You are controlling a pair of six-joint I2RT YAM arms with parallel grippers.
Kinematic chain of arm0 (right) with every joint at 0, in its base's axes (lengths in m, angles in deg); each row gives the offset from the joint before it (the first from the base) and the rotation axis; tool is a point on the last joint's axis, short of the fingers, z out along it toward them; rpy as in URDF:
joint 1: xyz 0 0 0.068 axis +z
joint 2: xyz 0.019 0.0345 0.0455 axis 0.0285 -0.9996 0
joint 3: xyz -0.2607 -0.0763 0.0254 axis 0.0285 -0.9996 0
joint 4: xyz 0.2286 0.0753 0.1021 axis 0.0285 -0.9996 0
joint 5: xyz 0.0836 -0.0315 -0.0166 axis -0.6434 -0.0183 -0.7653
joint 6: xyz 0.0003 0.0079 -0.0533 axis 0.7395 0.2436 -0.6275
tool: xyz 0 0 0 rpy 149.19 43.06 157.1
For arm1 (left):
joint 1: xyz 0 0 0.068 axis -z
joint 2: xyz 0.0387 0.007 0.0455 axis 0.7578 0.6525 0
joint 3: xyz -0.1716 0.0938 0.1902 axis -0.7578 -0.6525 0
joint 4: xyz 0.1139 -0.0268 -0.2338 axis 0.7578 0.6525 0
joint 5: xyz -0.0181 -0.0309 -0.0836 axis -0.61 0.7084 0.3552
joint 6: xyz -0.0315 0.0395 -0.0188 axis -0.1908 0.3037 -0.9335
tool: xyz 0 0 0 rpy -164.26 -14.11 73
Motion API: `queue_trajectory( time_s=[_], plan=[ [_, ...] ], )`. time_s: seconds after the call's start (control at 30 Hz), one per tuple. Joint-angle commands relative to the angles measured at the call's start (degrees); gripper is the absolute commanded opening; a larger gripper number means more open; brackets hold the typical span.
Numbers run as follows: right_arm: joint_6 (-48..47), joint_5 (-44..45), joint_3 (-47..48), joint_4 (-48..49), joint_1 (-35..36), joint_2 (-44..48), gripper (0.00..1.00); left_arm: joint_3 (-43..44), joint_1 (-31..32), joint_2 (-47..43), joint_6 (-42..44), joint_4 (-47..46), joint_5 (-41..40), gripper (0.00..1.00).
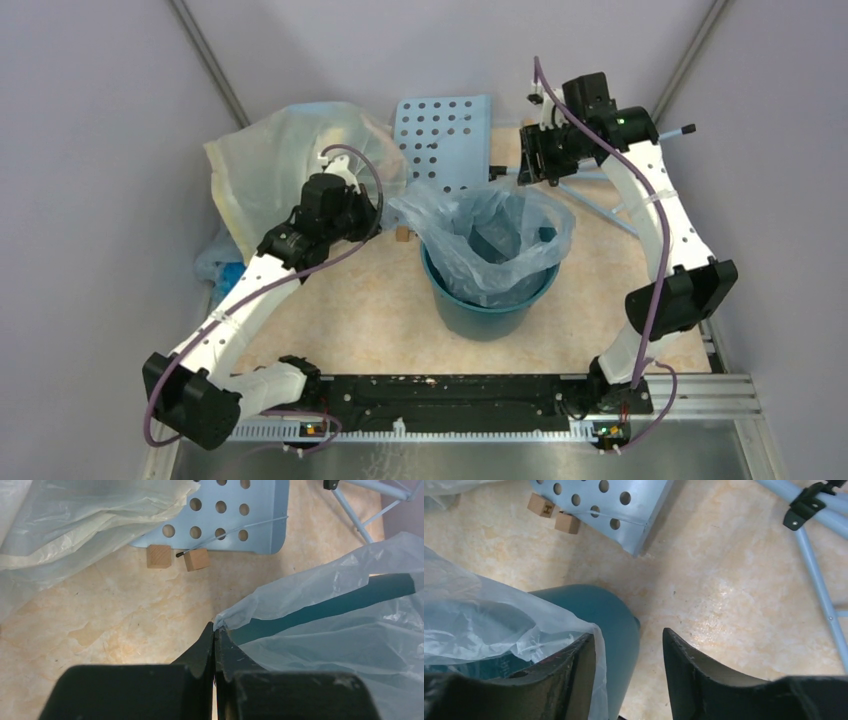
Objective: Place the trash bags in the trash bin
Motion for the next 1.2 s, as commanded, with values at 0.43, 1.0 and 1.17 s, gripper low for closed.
queue_trajectory(
  time_s=[0.43, 1.0, 1.17],
  plan=[
    [13.9, 2.2, -3.8, -9.0, -0.4, 20.9, 0.59, 0.0, 0.1, -3.7, -2.2, -4.2, 3.9, 0.00],
    [12.2, 7.2, -8.7, -3.2, -0.8, 19.4, 0.00, 1.1, 0.1, 1.4, 1.5, -5.3, 2.1, 0.00],
    [13.2, 6.6, -11.0, 0.4, -4.7, 18.2, 0.00, -0.1, 0.0, 4.3, 1.7, -5.4, 4.6, 0.00]
  ],
)
